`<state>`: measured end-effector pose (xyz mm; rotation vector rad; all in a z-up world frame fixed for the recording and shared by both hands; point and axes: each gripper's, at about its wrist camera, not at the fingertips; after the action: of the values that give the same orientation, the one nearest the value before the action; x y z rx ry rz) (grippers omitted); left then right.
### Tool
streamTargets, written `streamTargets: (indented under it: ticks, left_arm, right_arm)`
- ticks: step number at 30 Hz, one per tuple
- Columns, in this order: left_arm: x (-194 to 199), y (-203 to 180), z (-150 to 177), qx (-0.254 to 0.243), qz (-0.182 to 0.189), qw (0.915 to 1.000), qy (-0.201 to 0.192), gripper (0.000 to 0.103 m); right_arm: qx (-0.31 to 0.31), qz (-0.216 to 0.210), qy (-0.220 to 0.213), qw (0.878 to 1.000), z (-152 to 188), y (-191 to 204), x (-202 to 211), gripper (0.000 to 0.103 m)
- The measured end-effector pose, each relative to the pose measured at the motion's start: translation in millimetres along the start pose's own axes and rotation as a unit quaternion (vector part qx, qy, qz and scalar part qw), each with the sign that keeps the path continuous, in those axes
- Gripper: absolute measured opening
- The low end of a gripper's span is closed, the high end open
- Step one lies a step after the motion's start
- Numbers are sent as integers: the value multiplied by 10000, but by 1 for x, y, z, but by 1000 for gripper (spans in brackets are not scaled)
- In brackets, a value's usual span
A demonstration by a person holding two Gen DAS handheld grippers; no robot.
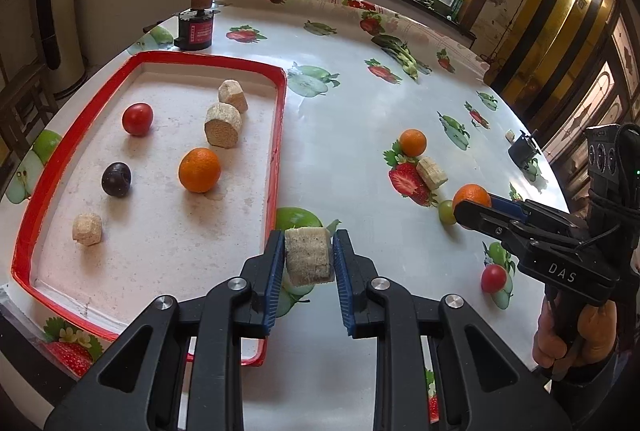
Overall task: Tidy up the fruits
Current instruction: 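Carry the orange and block into the tray and open both grippers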
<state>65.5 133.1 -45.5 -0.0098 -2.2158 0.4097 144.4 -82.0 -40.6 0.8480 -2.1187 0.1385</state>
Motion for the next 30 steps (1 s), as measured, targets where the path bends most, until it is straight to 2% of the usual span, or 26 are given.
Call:
streamTargets:
  ticks: [30]
  left_arm:
    - [27,107,15,800,-685,9944,-68,22]
  right_arm:
    - [970,-752,247,9921,-47,112,-62,37]
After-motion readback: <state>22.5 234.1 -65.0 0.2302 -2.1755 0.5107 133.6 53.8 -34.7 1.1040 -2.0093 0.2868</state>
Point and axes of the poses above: each gripper's, at about its wrist camera, not at the fingertips, and x roughly against the way its jaws point, y to its left, z to its underside, and after that the axes turned 3 degrees about x, right-handed
